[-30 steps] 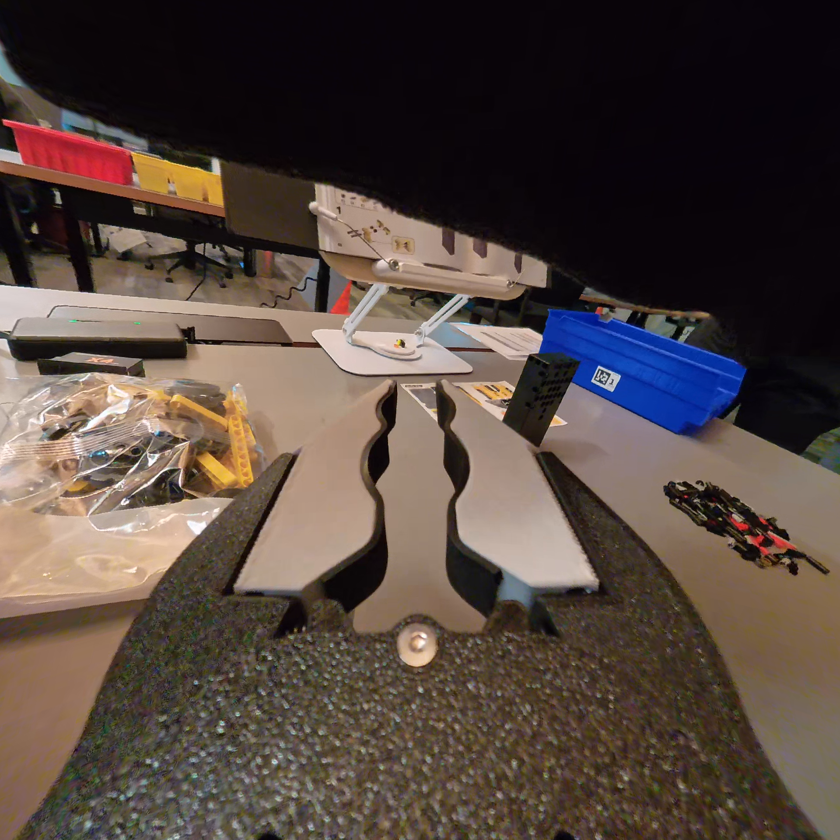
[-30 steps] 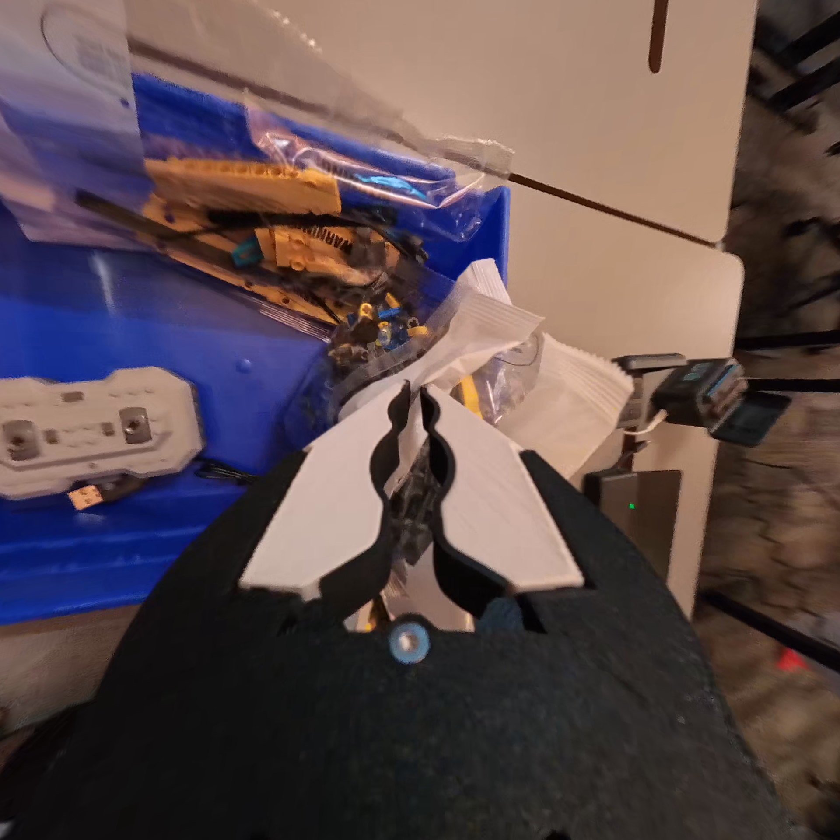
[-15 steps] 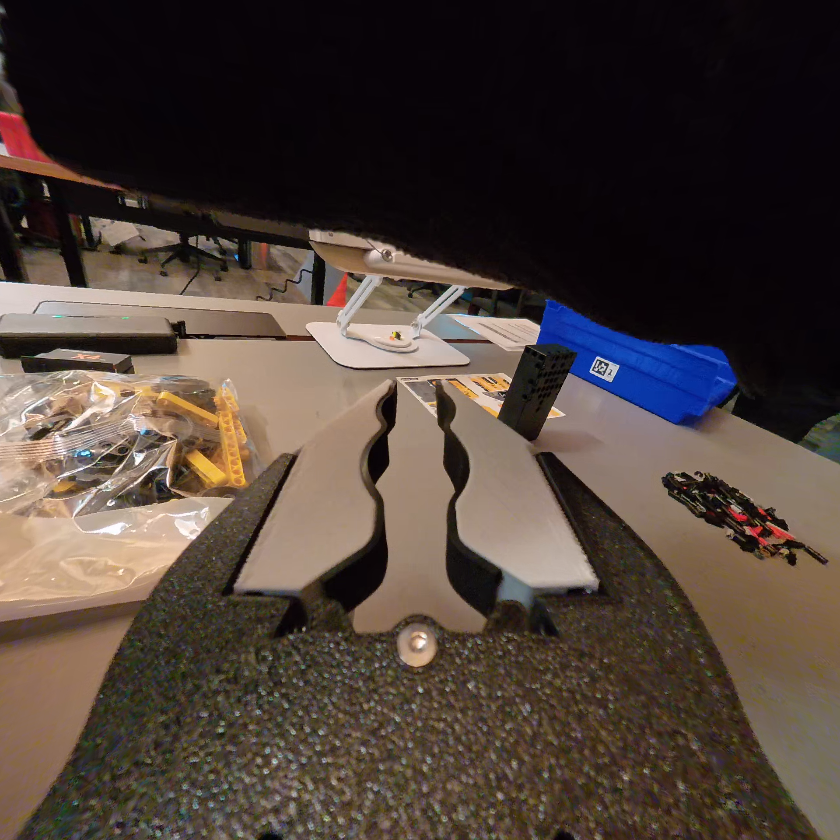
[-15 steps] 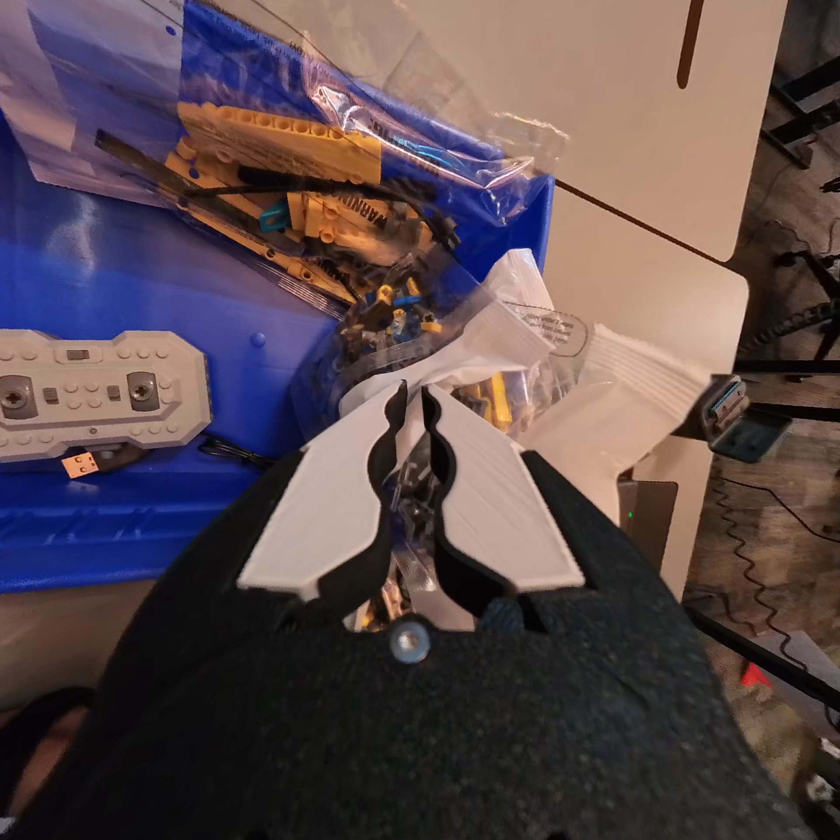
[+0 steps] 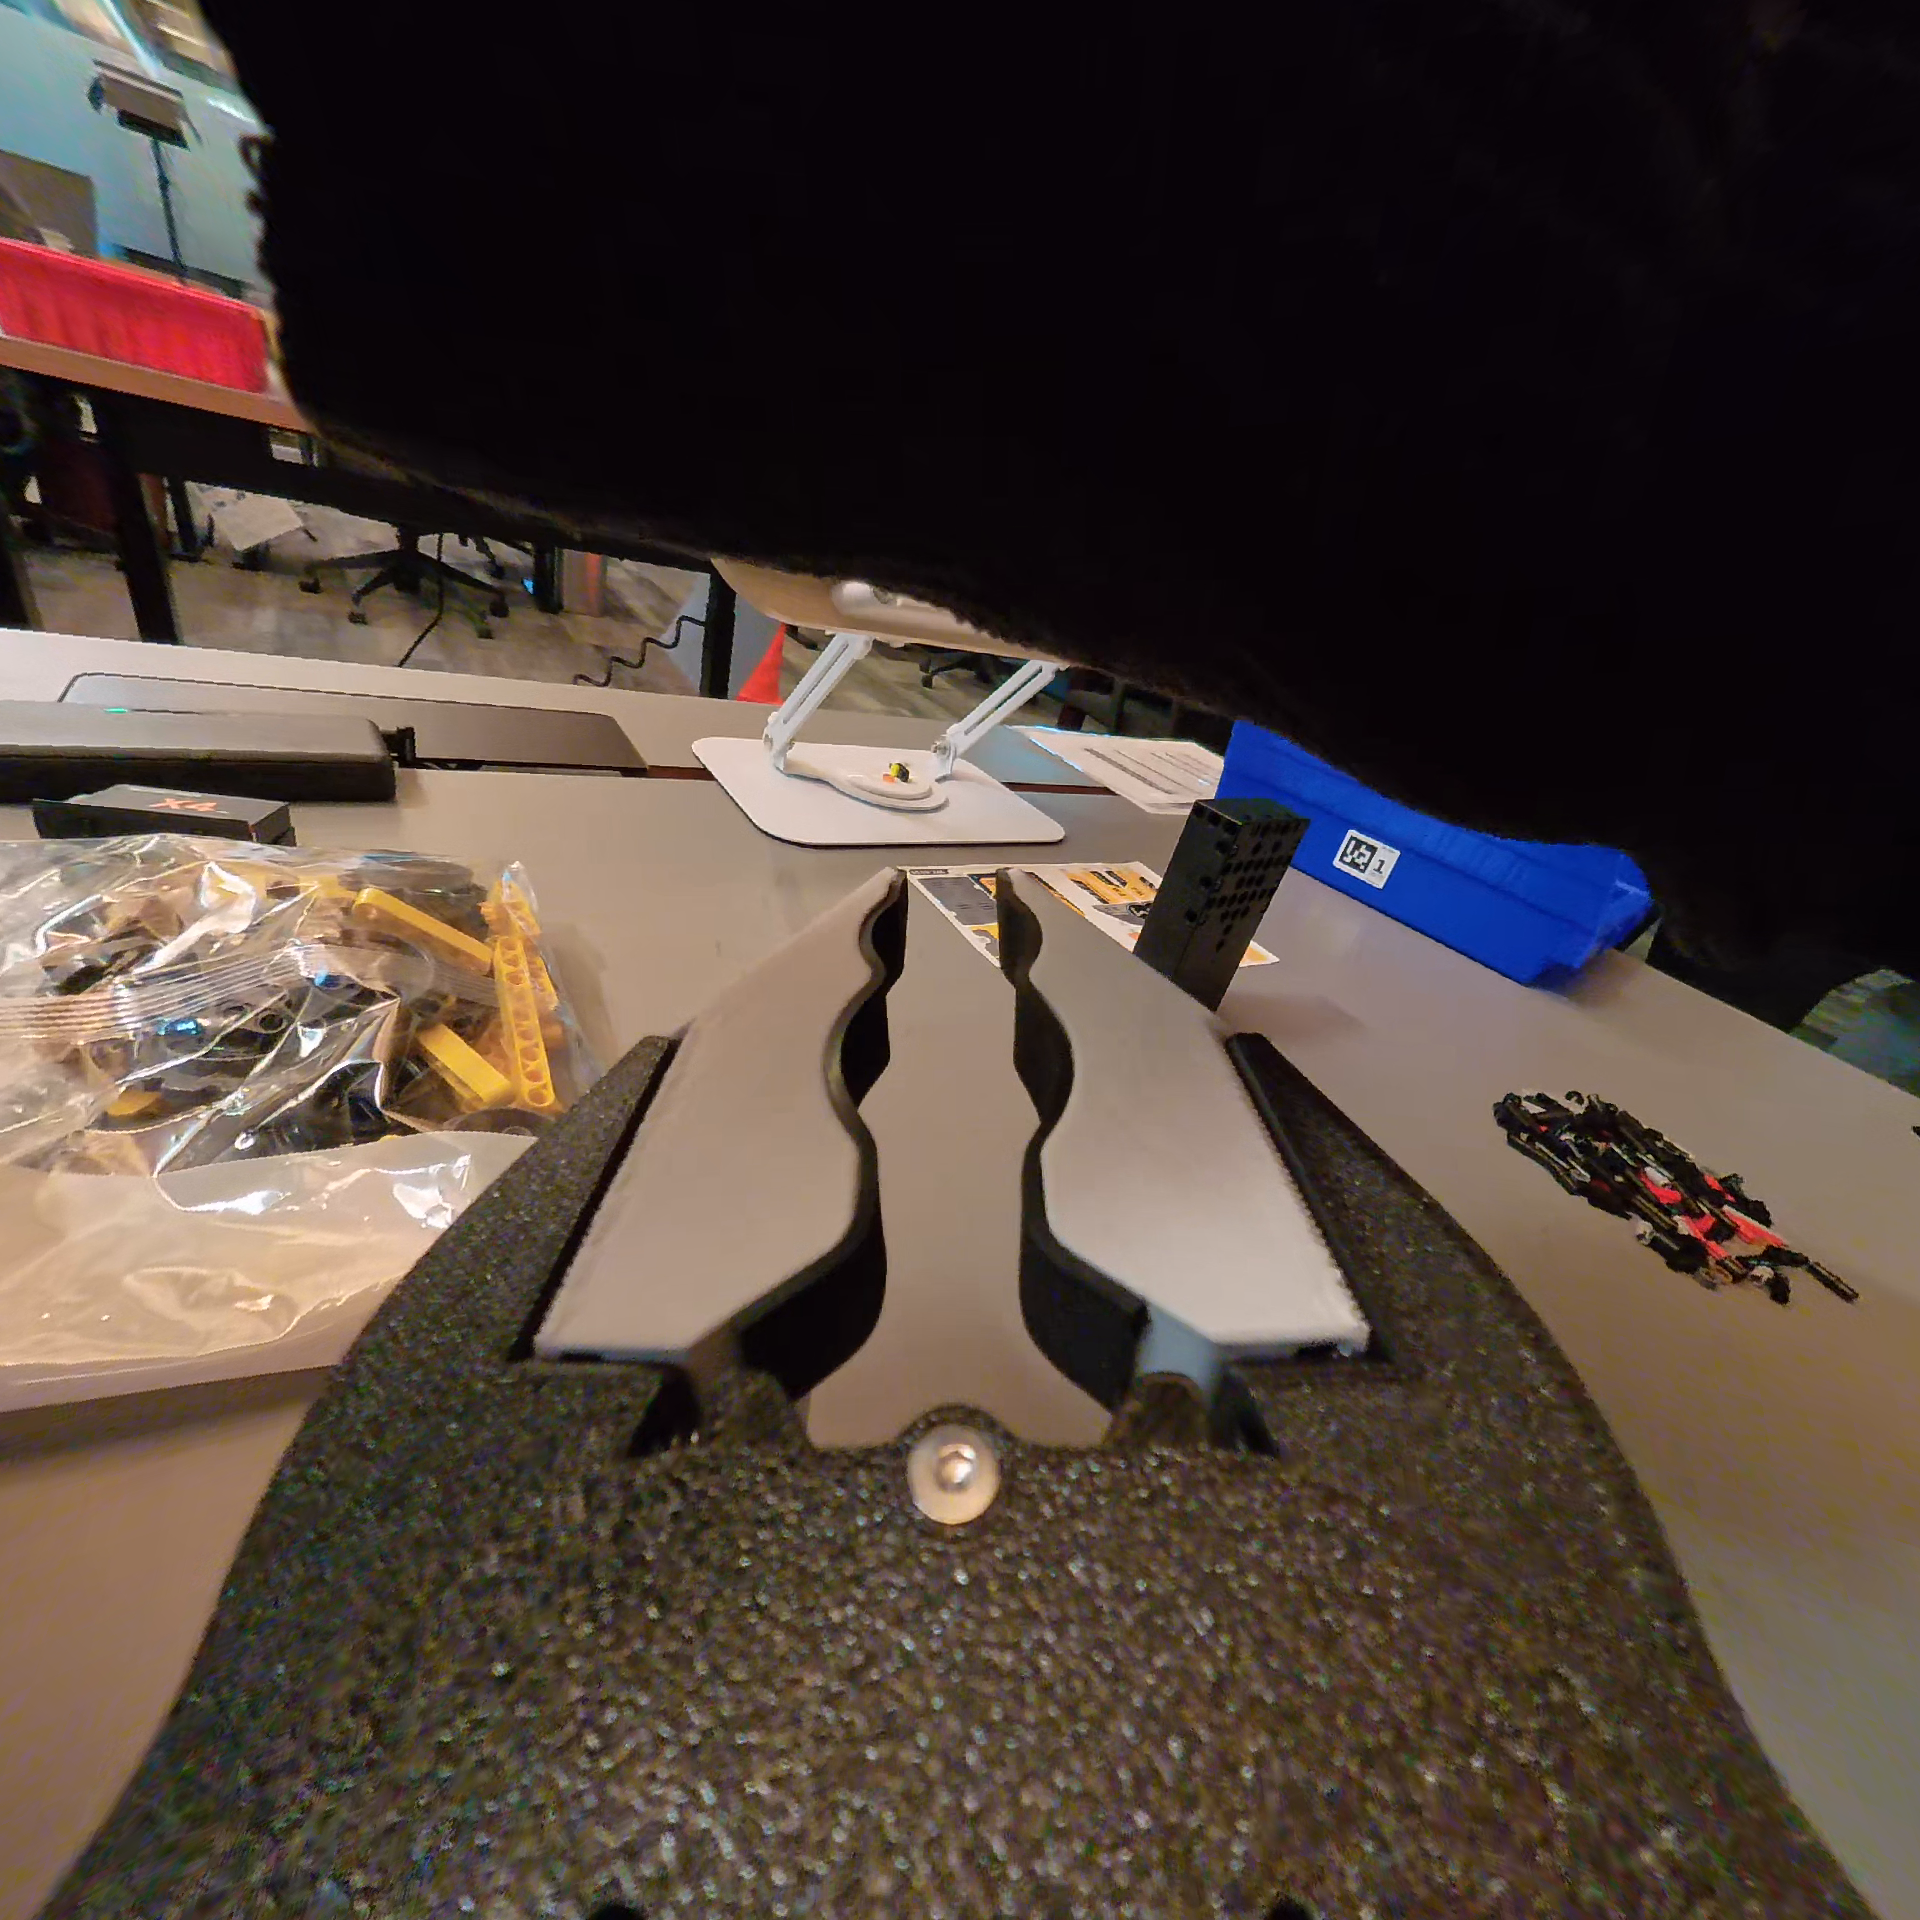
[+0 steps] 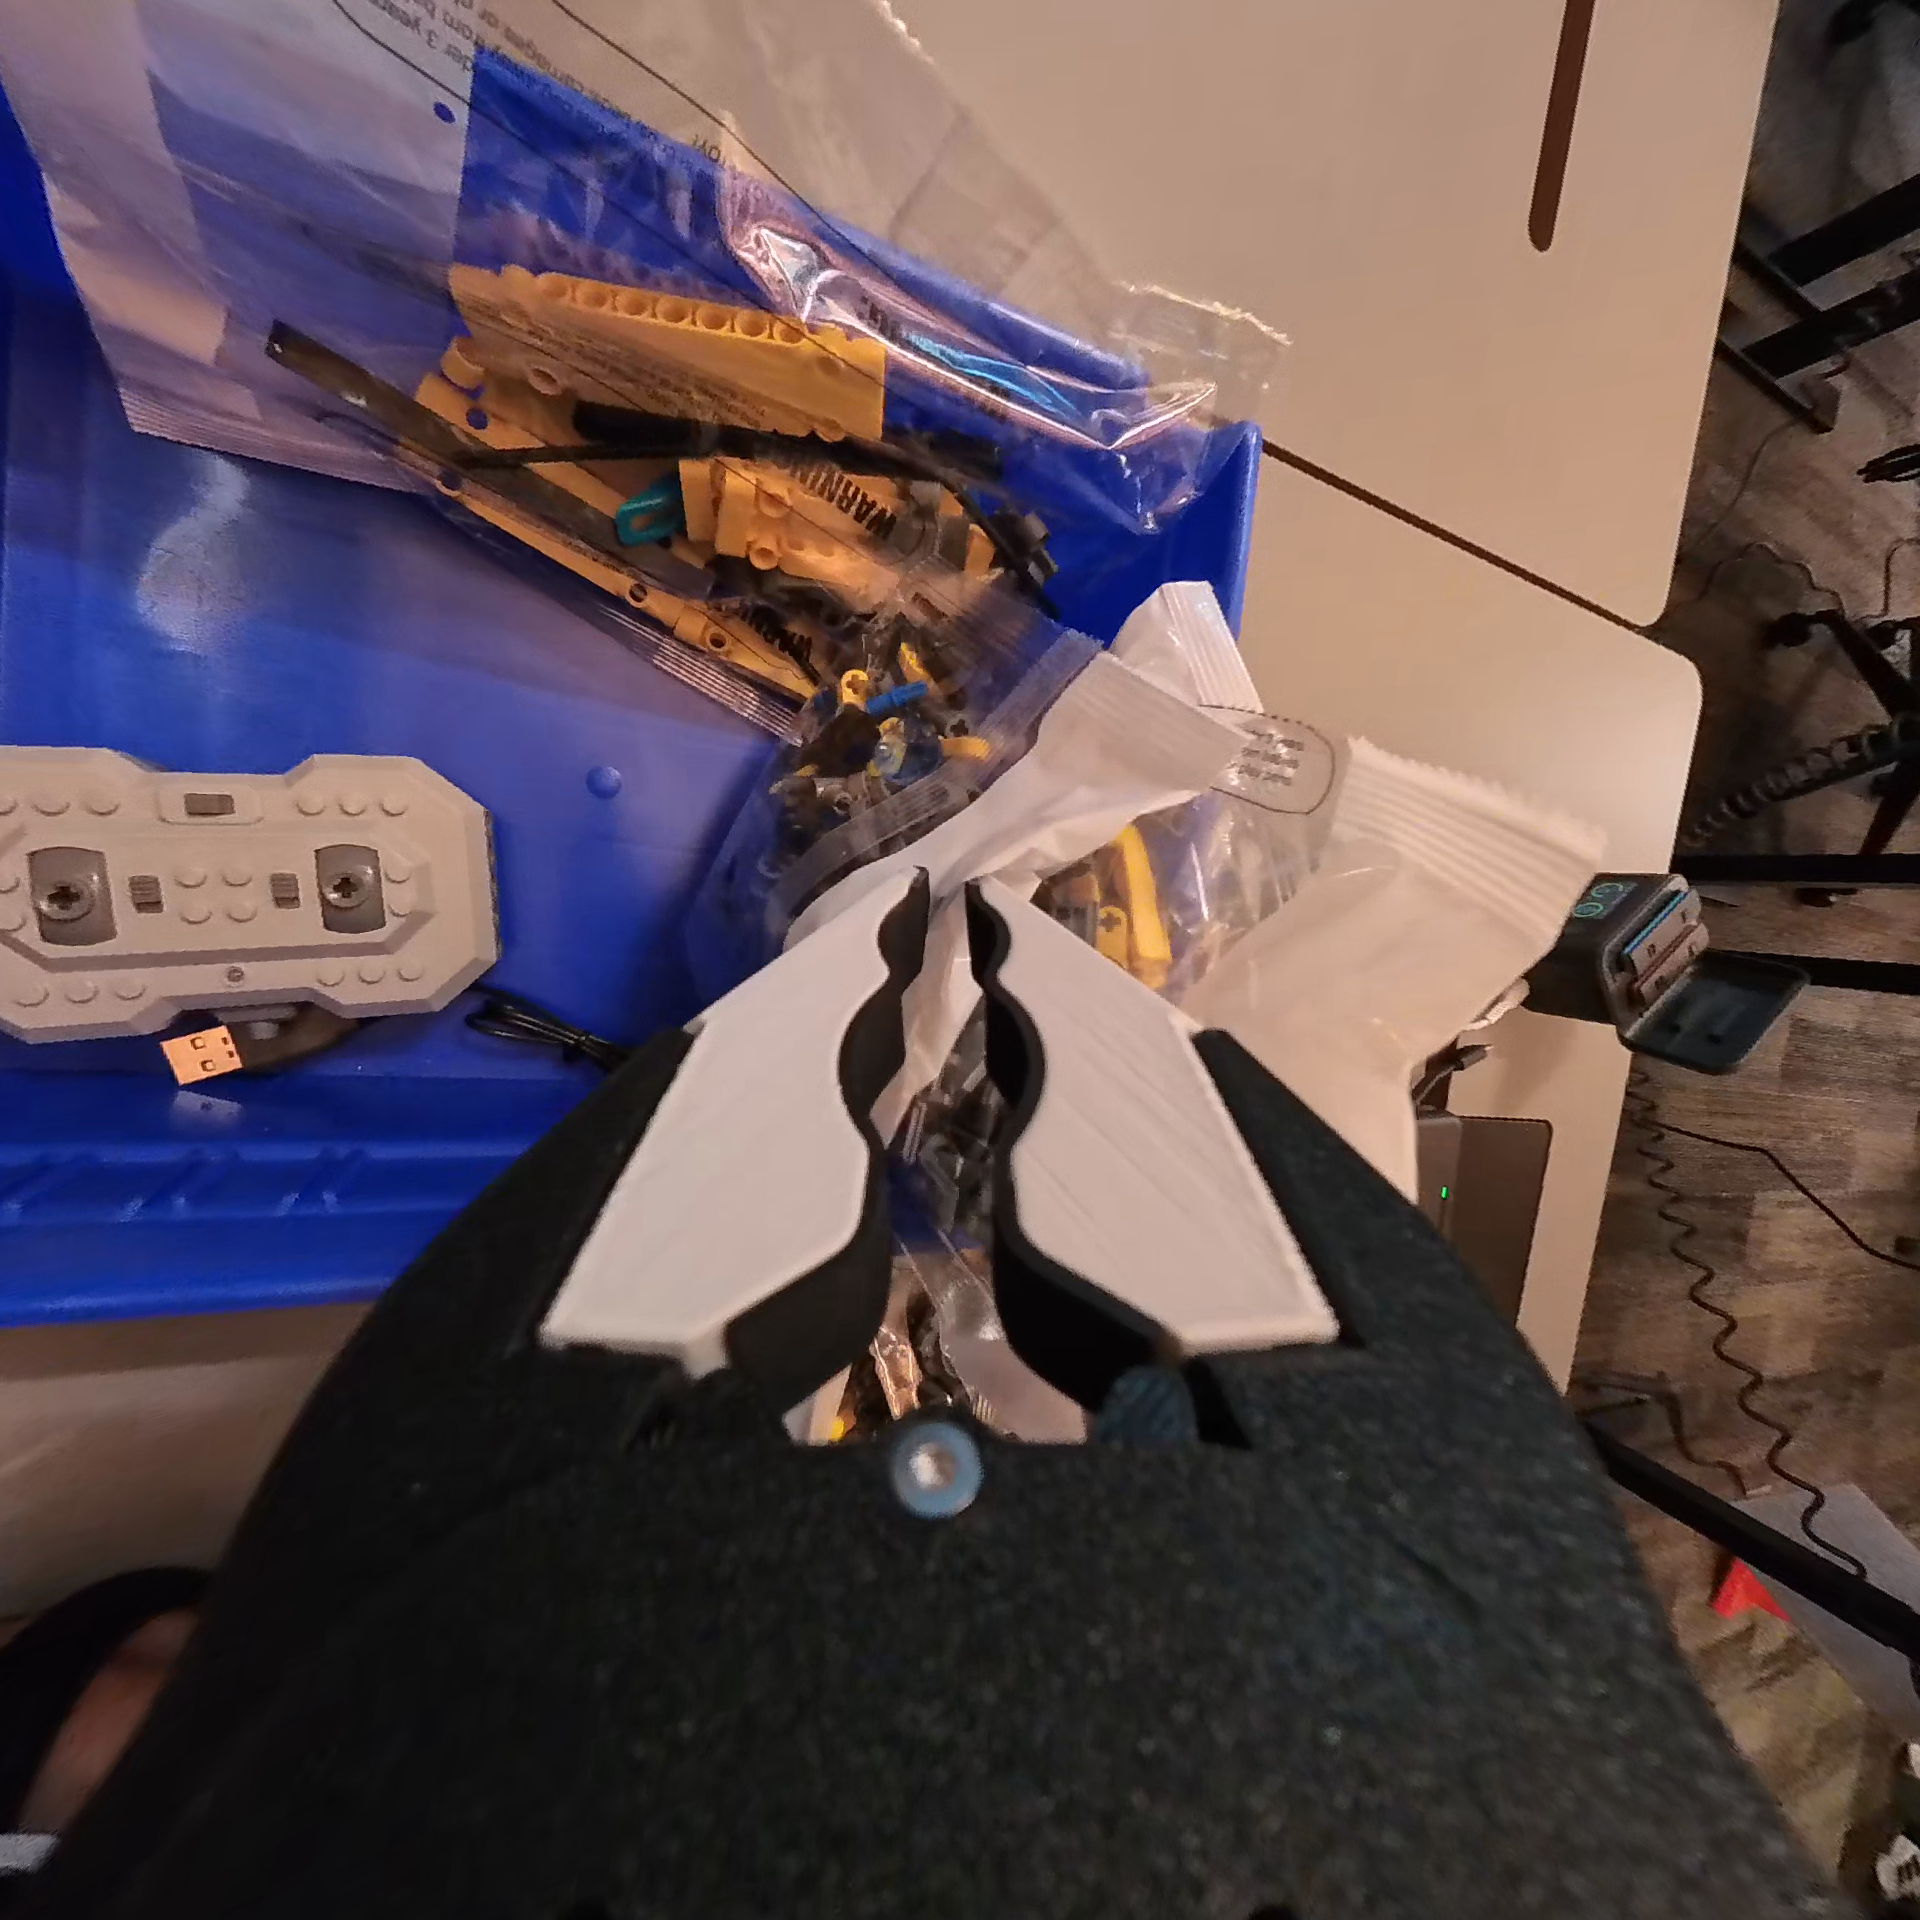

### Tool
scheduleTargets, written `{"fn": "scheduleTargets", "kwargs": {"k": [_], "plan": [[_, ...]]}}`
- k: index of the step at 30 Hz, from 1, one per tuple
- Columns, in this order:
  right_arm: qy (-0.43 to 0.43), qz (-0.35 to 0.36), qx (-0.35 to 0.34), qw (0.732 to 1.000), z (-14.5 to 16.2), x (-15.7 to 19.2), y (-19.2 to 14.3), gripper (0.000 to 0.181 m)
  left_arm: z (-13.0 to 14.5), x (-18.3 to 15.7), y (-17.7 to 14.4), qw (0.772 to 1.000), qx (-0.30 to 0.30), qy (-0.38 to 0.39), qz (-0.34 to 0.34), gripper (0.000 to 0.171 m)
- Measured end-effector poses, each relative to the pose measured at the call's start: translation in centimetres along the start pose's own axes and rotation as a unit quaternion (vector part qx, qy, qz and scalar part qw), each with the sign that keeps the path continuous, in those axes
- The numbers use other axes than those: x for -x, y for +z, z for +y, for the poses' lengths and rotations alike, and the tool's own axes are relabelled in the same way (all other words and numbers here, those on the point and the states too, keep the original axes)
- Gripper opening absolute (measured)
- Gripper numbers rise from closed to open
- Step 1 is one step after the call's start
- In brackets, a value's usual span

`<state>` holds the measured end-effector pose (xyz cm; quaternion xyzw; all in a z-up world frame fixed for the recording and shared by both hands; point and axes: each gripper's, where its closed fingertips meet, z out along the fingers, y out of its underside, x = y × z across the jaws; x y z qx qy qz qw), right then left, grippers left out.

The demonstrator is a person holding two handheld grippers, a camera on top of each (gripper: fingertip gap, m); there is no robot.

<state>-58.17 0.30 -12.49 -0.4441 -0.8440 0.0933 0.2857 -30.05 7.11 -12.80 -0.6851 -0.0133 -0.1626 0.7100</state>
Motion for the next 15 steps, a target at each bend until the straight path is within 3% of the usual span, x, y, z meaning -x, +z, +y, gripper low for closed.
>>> {"fn": "scheduleTargets", "kwargs": {"k": [7, 11, 15], "plan": [[0.016, 0.027, -0.065, 0.997, -1.2, -0.4, -1.7, 0.015, 0.0, 0.0, 0.0, 1.0, -0.001, -0.007, 0.003, 0.016], [0.046, 0.074, -0.145, 0.986, -1.9, -2.1, -5.2, 0.02, -0.1, 0.1, -0.1, 1.0, -0.002, -0.011, 0.004, 0.016], [0.107, 0.068, -0.193, 0.973, -0.4, -2.9, -8.9, 0.022, 0.0, 0.2, -0.1, 1.0, -0.002, -0.012, 0.003, 0.016]]}}
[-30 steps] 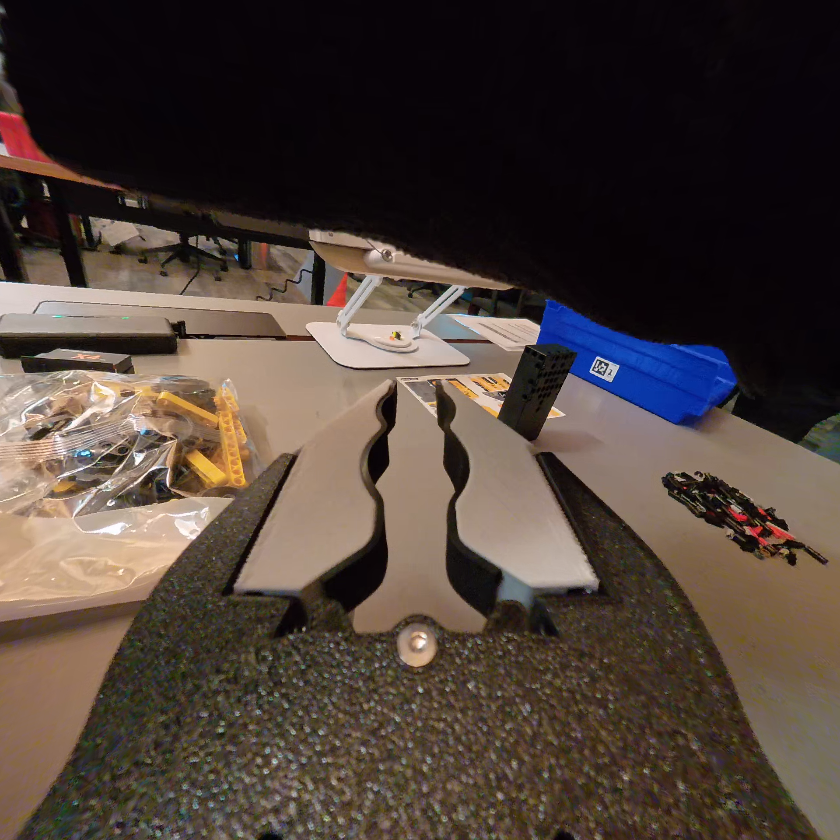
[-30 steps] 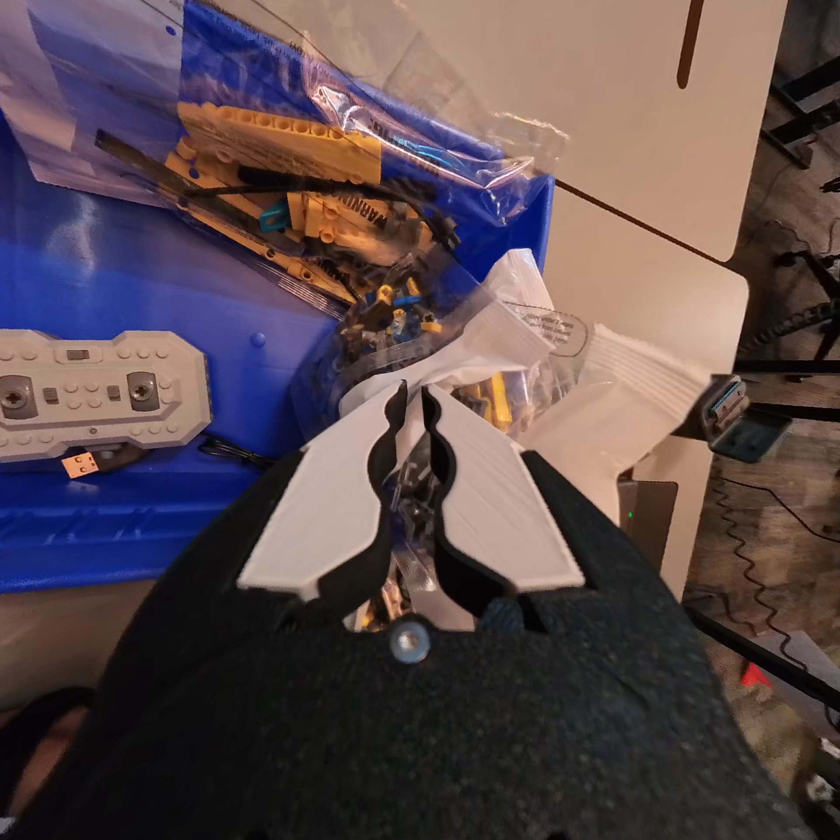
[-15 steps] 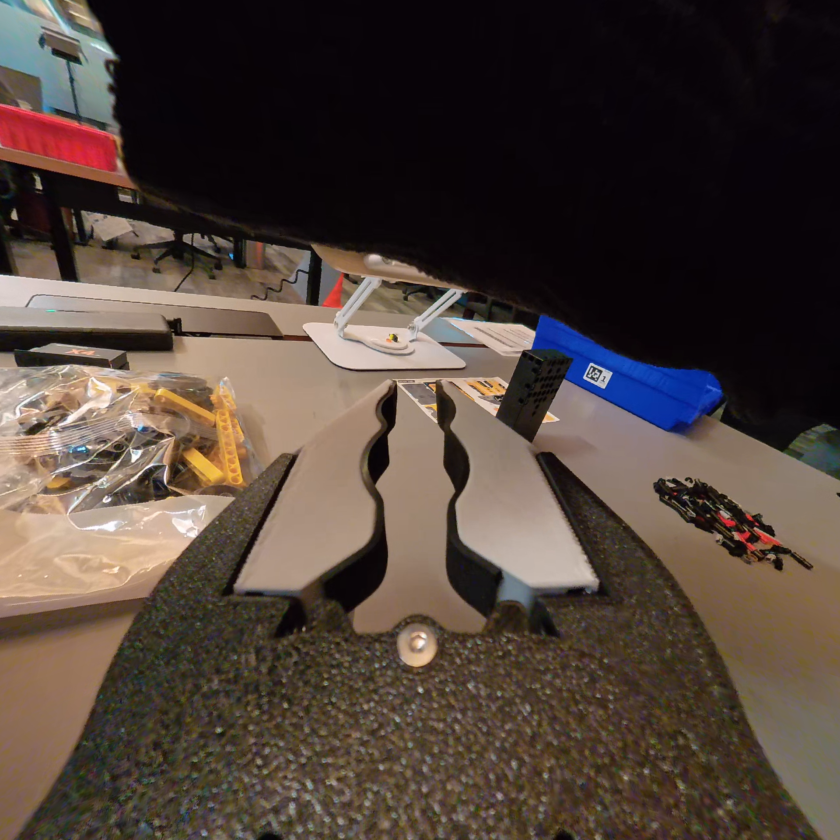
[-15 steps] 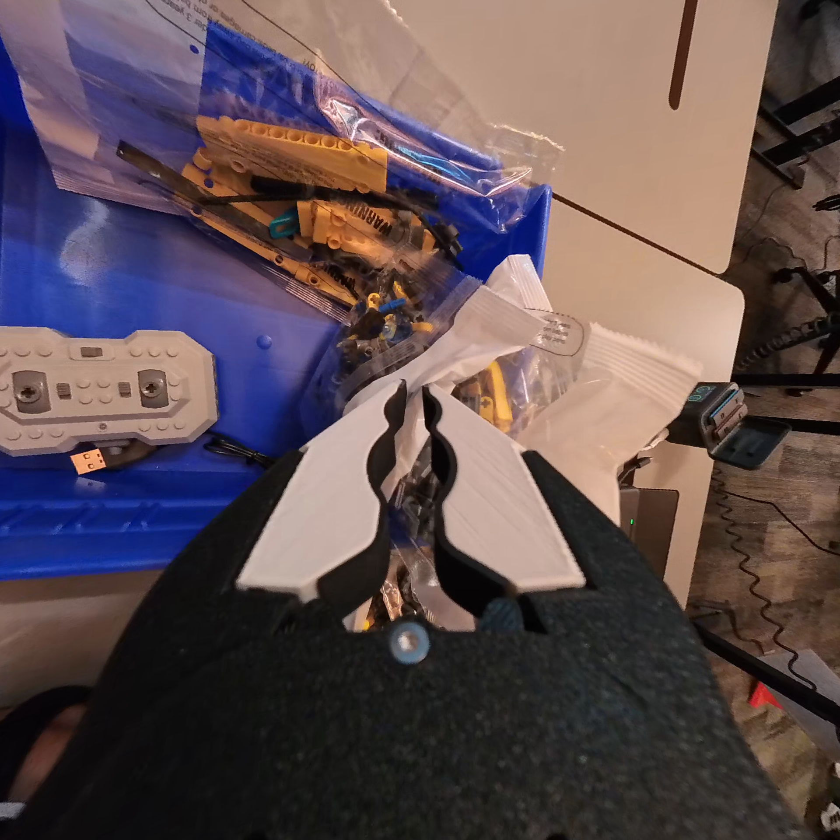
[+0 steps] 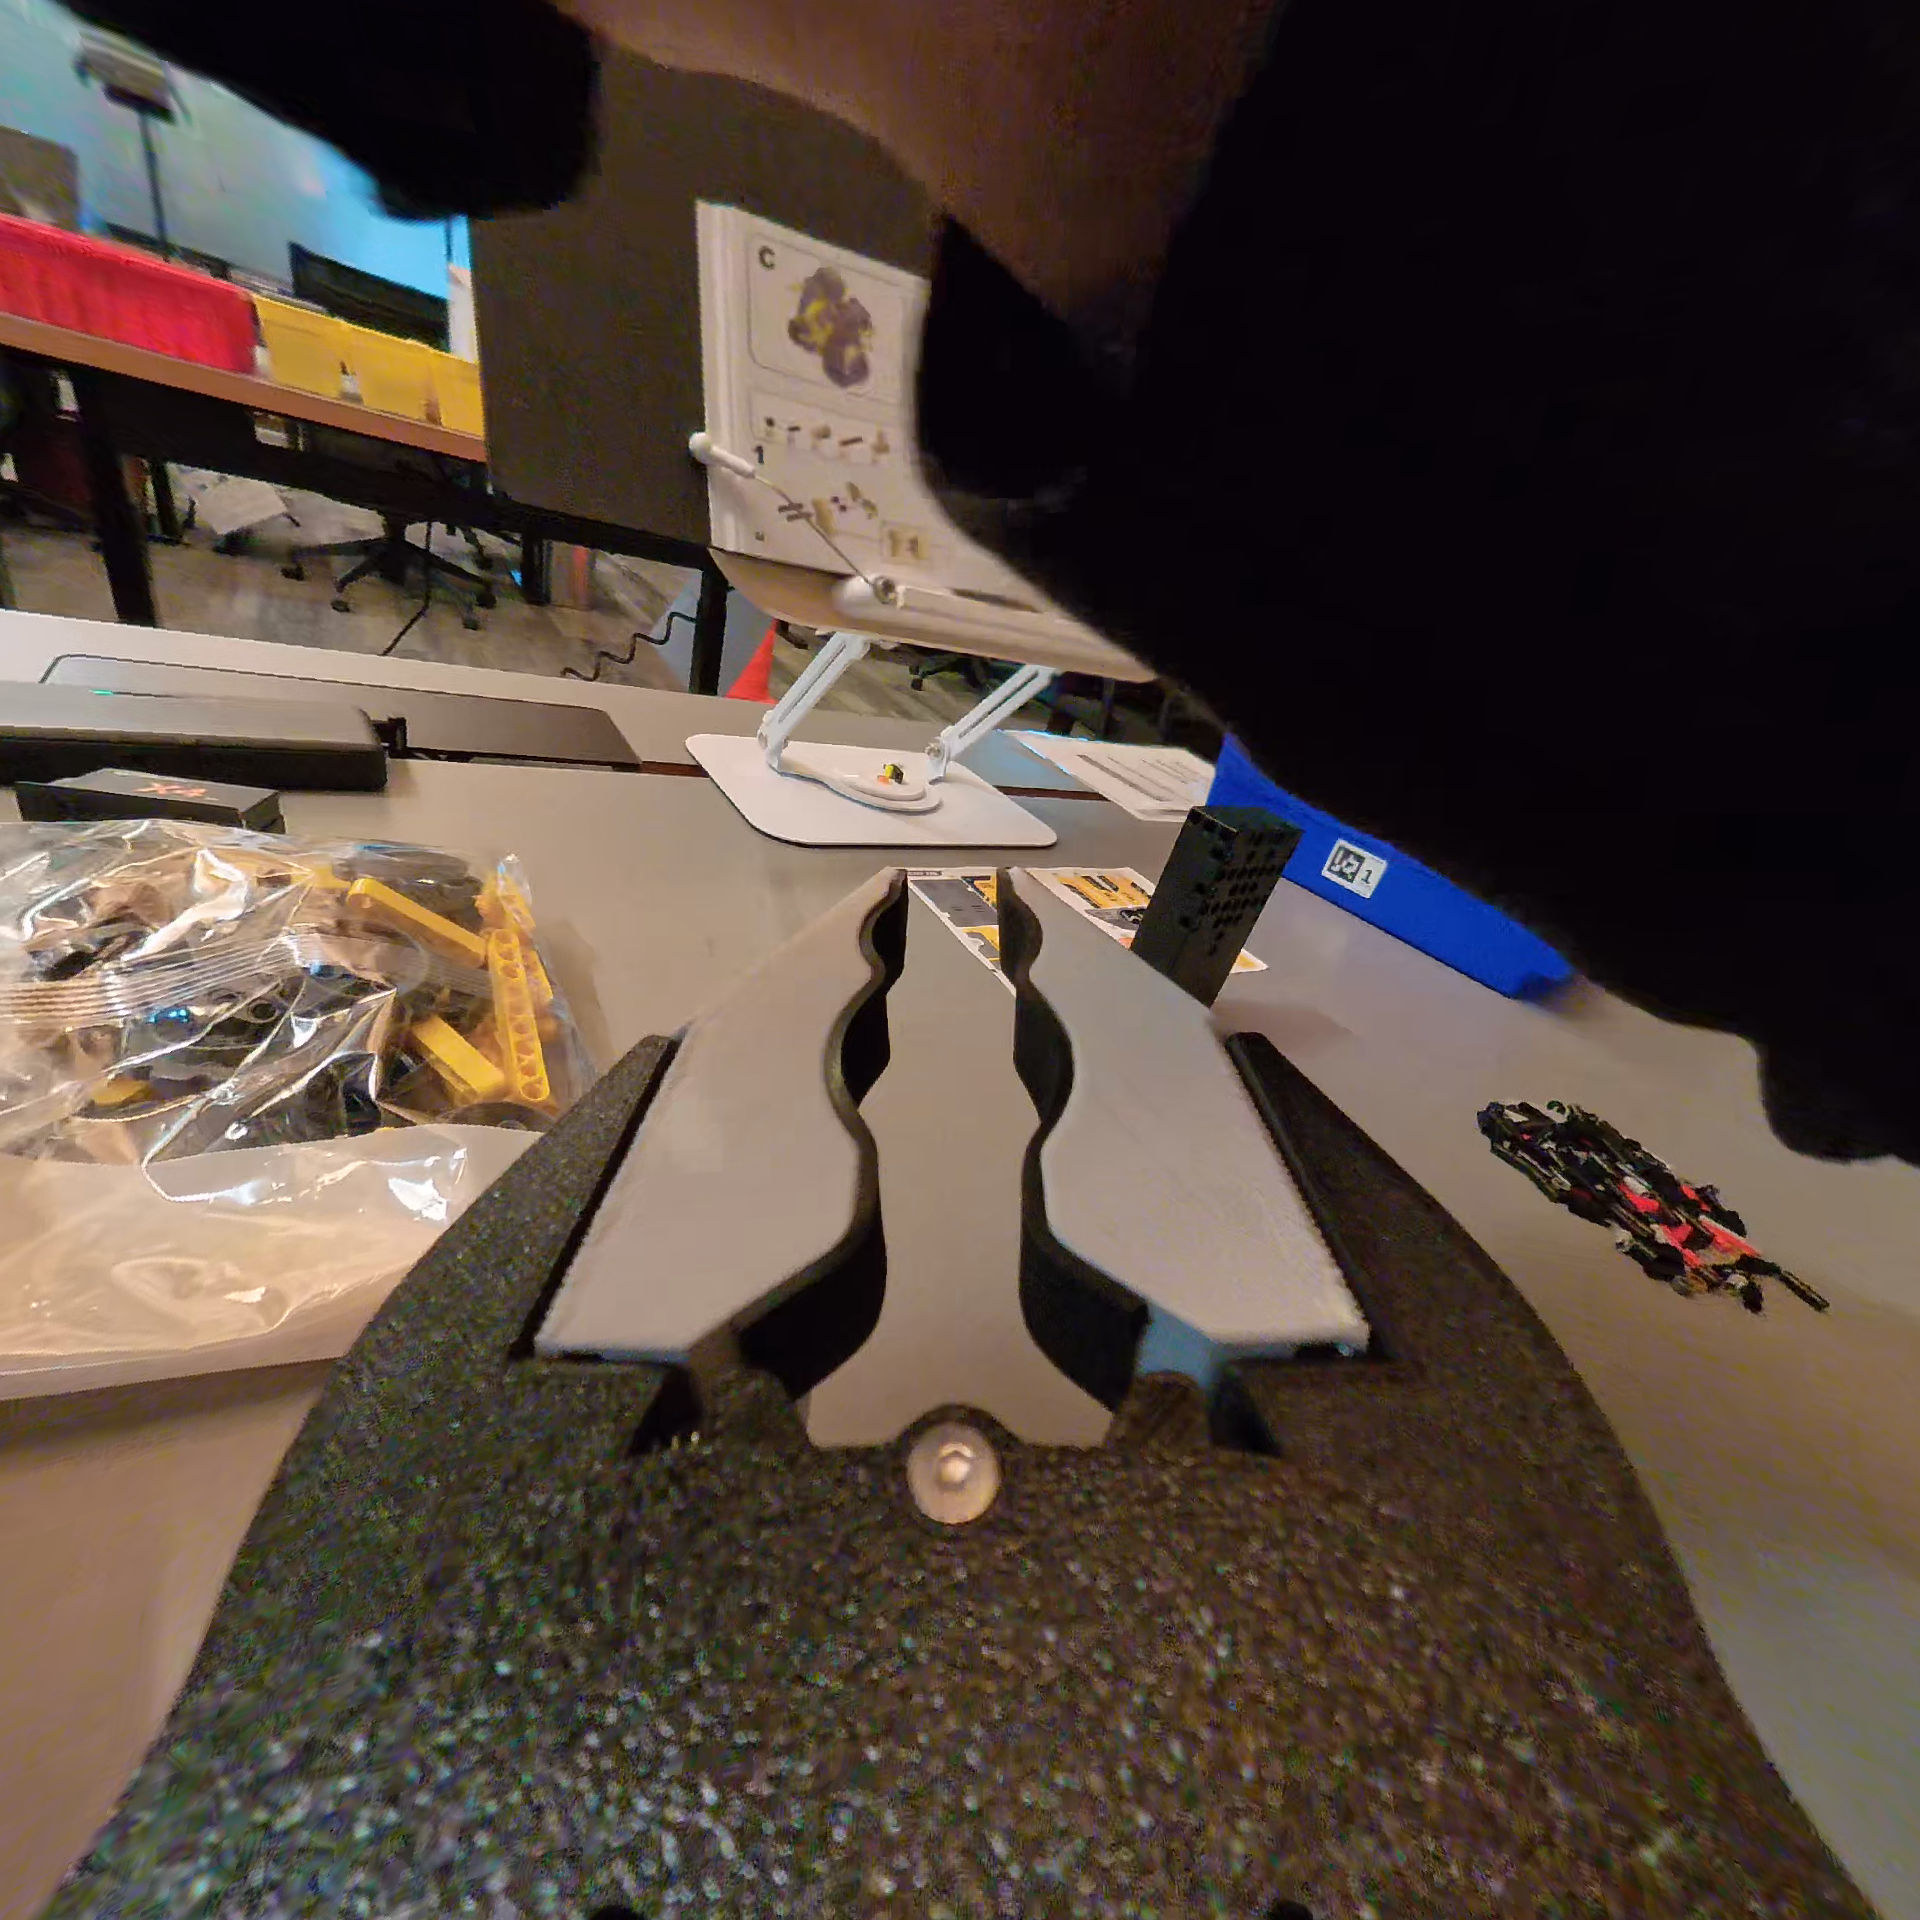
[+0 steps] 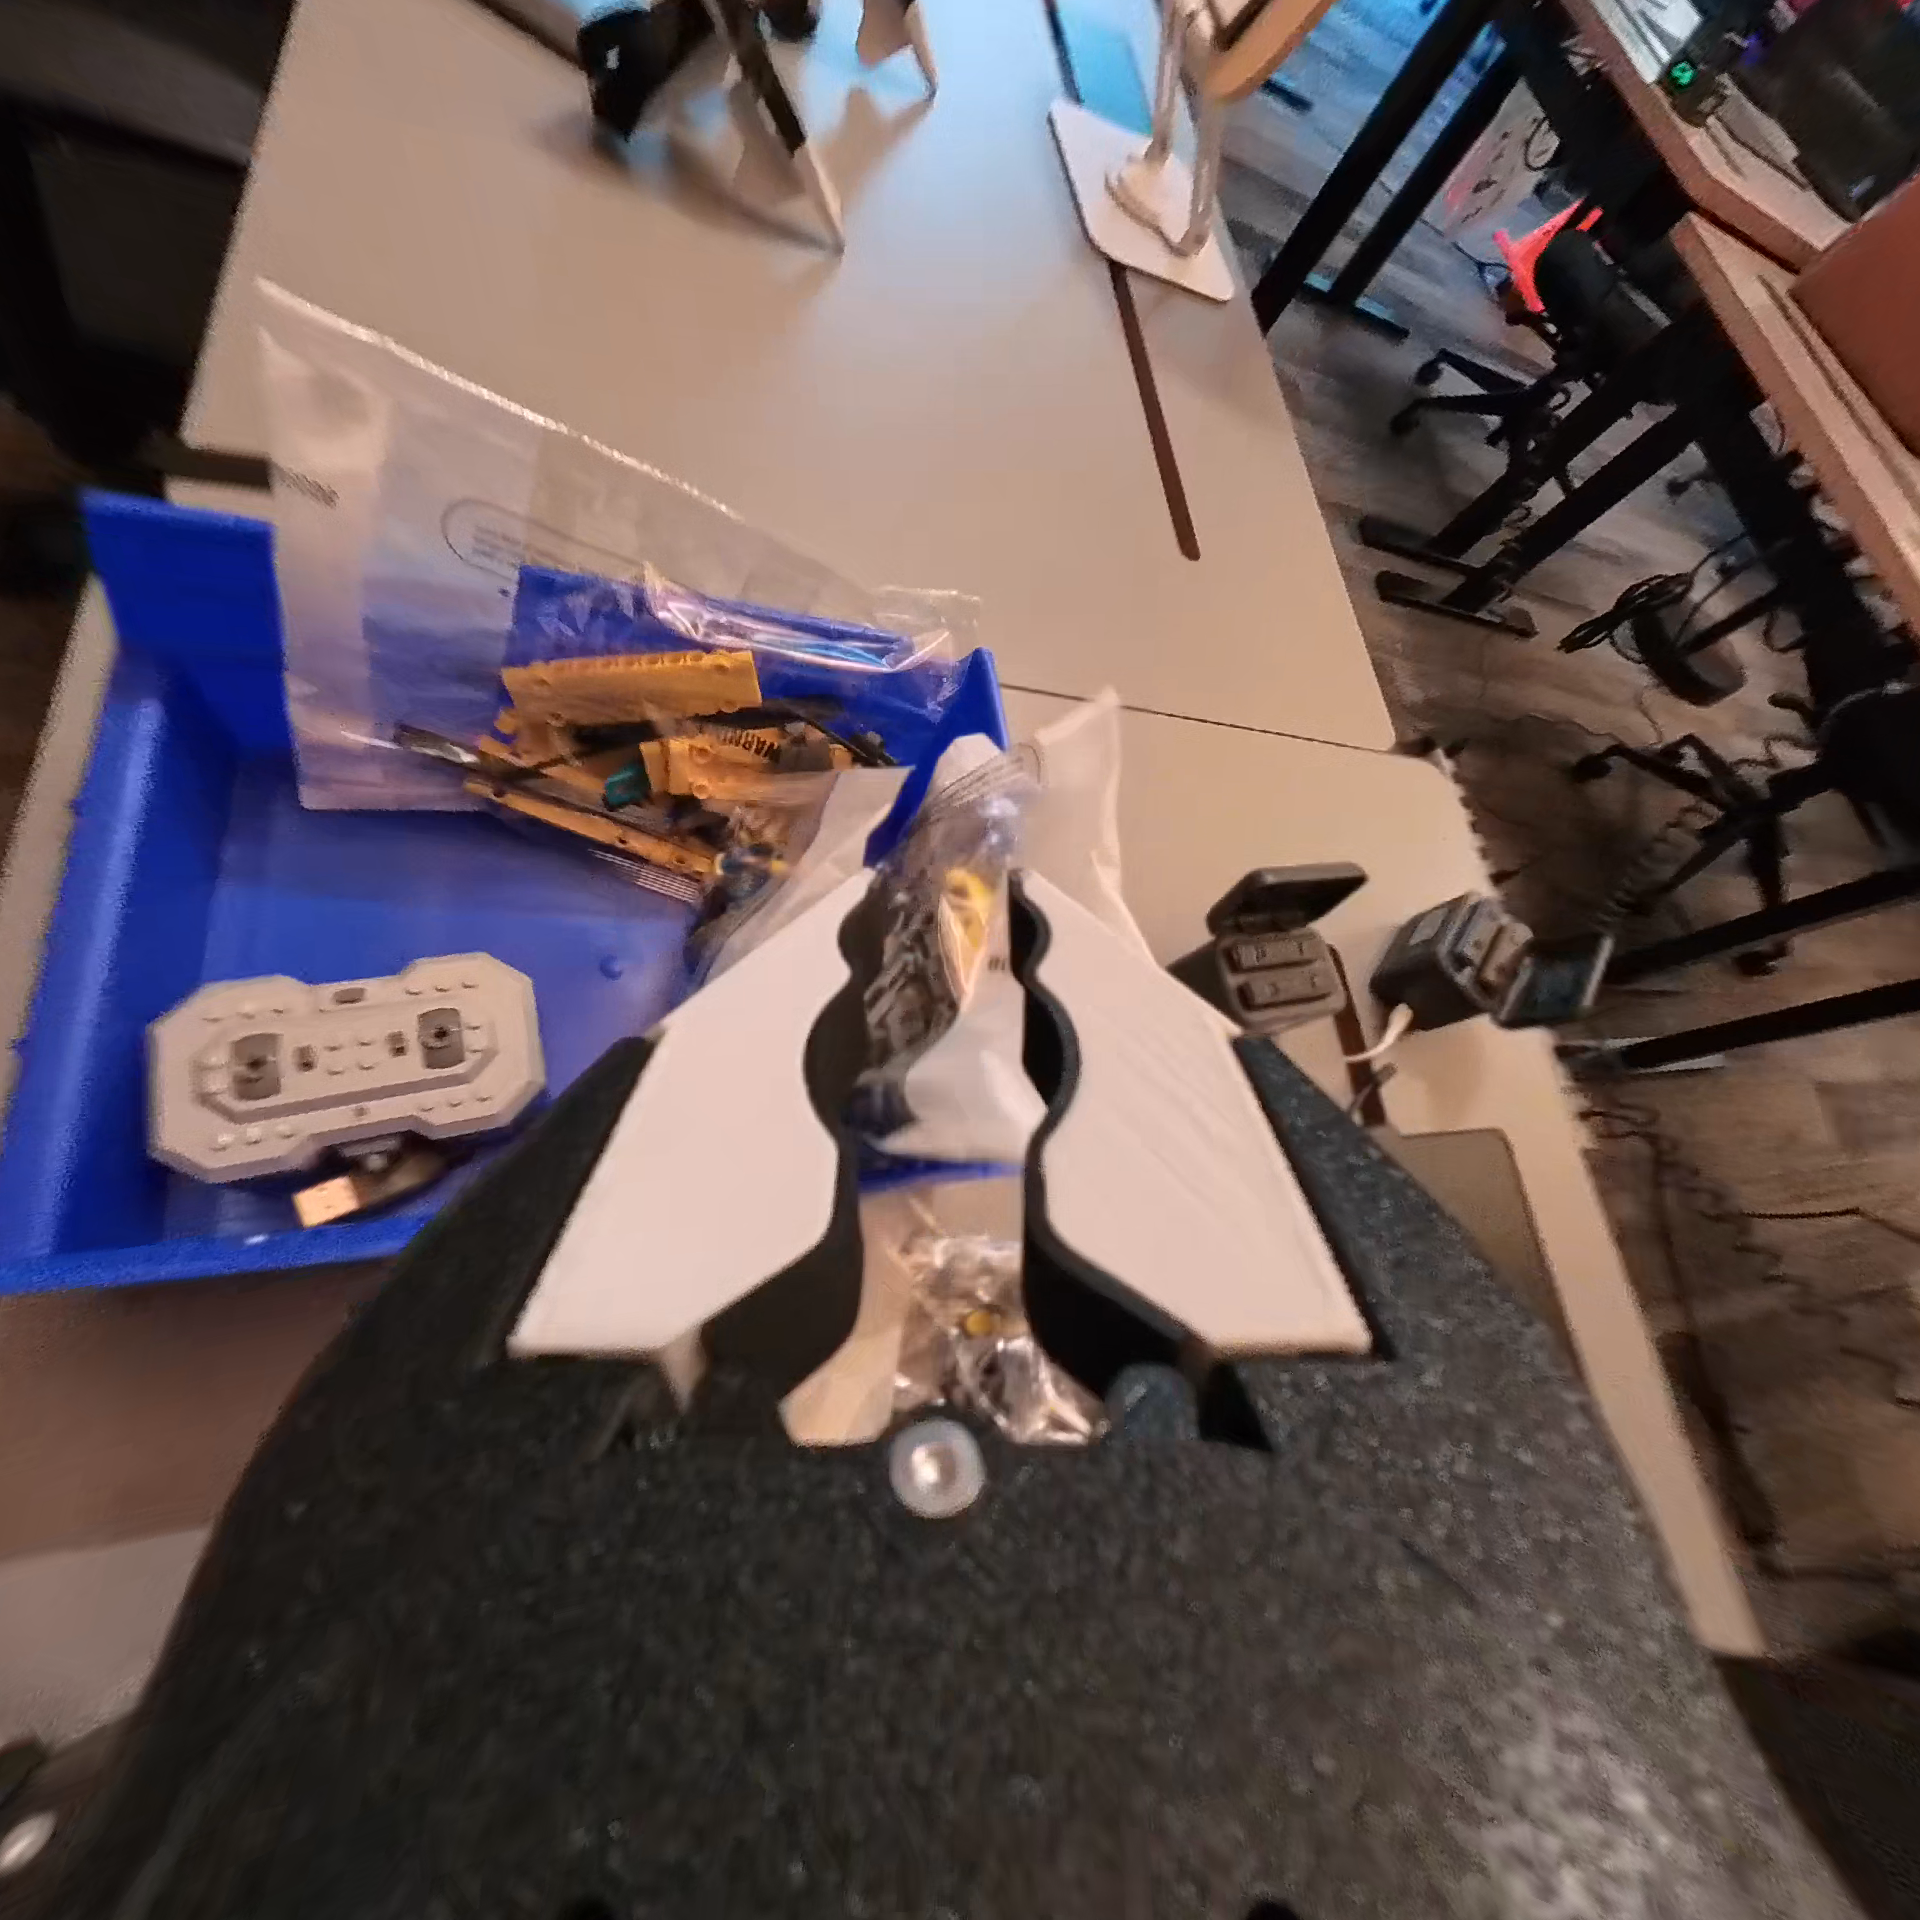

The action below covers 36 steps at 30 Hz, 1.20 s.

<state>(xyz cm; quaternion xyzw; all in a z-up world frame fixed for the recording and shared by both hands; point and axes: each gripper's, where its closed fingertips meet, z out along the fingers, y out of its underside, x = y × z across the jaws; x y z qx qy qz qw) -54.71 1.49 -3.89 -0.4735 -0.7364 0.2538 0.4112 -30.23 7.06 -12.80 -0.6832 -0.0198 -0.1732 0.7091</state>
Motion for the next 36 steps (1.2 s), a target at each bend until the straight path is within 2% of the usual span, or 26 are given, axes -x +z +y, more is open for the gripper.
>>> {"fn": "scheduleTargets", "kwargs": {"k": [3, 6, 9, 14, 17, 21, 28, 36], "plan": [[0.086, 0.004, -0.061, 0.994, 1.2, -1.2, -4.5, 0.025, 0.0, 0.1, -0.1, 1.0, -0.001, 0.002, -0.003, 0.016], [0.174, 0.045, -0.142, 0.973, 4.4, -2.6, -10.1, 0.025, -0.1, 0.2, -0.2, 1.0, -0.004, 0.0, -0.004, 0.016], [0.212, 0.125, -0.19, 0.95, 10.3, -3.3, -14.9, 0.025, -0.2, 0.2, -0.3, 1.0, -0.007, -0.001, -0.006, 0.016], [0.202, 0.258, -0.148, 0.933, 21.3, -2.8, -18.2, 0.025, -0.2, 0.6, -0.4, 1.0, -0.011, -0.009, -0.012, 0.016], [0.219, 0.257, -0.142, 0.93, 24.9, -2.4, -17.9, 0.025, -0.1, 0.6, -0.2, 1.0, -0.006, -0.007, -0.014, 0.016], [0.248, 0.216, -0.14, 0.934, 27.2, -2.2, -16.0, 0.025, 0.3, 0.4, 0.0, 1.0, 0.003, 0.007, -0.017, 0.016], [0.322, 0.151, -0.162, 0.92, 28.5, -1.6, -15.1, 0.025, 1.3, 0.2, 1.0, 0.999, 0.036, 0.016, -0.011, 0.016], [0.331, 0.123, -0.135, 0.926, 28.9, -1.2, -13.9, 0.025, 2.5, -0.6, 2.1, 0.996, 0.076, 0.036, 0.007, 0.016]]}}
